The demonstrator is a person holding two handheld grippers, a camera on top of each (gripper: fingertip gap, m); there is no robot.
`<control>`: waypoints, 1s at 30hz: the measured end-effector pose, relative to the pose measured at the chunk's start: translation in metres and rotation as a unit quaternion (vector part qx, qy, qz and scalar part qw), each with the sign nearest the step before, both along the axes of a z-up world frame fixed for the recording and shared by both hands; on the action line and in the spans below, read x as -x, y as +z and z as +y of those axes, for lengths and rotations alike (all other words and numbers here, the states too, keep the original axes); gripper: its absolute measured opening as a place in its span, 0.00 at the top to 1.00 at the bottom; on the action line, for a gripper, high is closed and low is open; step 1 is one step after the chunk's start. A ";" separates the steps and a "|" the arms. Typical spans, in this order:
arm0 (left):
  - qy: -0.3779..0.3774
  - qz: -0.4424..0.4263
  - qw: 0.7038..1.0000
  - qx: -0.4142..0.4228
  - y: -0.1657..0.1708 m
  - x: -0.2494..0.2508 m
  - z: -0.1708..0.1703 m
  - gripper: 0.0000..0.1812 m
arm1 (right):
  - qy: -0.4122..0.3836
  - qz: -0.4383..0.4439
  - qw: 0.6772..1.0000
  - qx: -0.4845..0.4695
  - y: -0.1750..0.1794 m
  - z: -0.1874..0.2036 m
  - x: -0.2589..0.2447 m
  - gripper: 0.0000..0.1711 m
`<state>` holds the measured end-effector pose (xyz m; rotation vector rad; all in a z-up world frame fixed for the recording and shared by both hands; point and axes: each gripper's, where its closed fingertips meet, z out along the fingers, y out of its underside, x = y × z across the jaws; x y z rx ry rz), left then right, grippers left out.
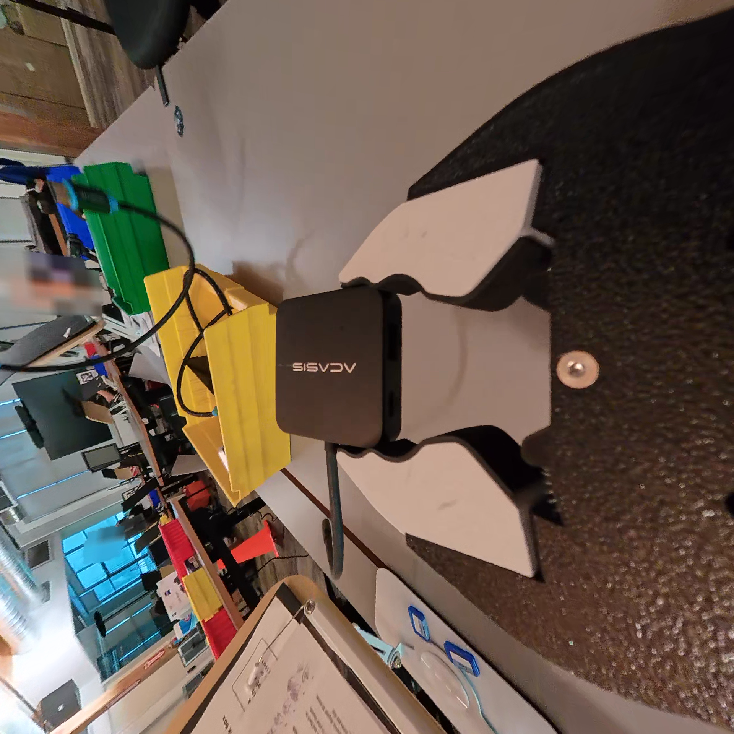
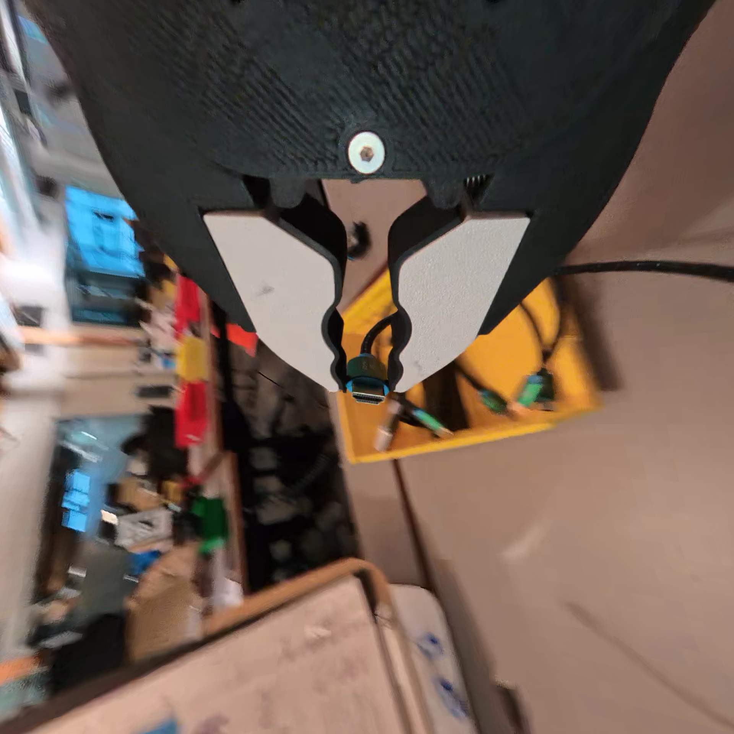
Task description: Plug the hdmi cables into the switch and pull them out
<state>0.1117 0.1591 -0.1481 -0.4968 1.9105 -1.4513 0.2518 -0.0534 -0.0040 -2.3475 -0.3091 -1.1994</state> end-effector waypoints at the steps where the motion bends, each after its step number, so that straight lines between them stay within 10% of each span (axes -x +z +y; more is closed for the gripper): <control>1: -0.001 0.003 1.000 -0.004 -0.003 0.000 -0.002 0.60 | -0.031 -0.035 0.999 -0.016 0.007 -0.009 -0.014 0.88; 15: -0.021 0.025 0.999 -0.025 -0.022 0.000 -0.011 0.60 | -0.259 -0.105 0.960 -0.002 -0.015 -0.043 -0.116 0.89; 30: -0.025 0.030 0.999 -0.038 -0.029 0.000 -0.013 0.60 | -0.057 0.197 0.978 0.033 -0.160 0.042 -0.076 0.91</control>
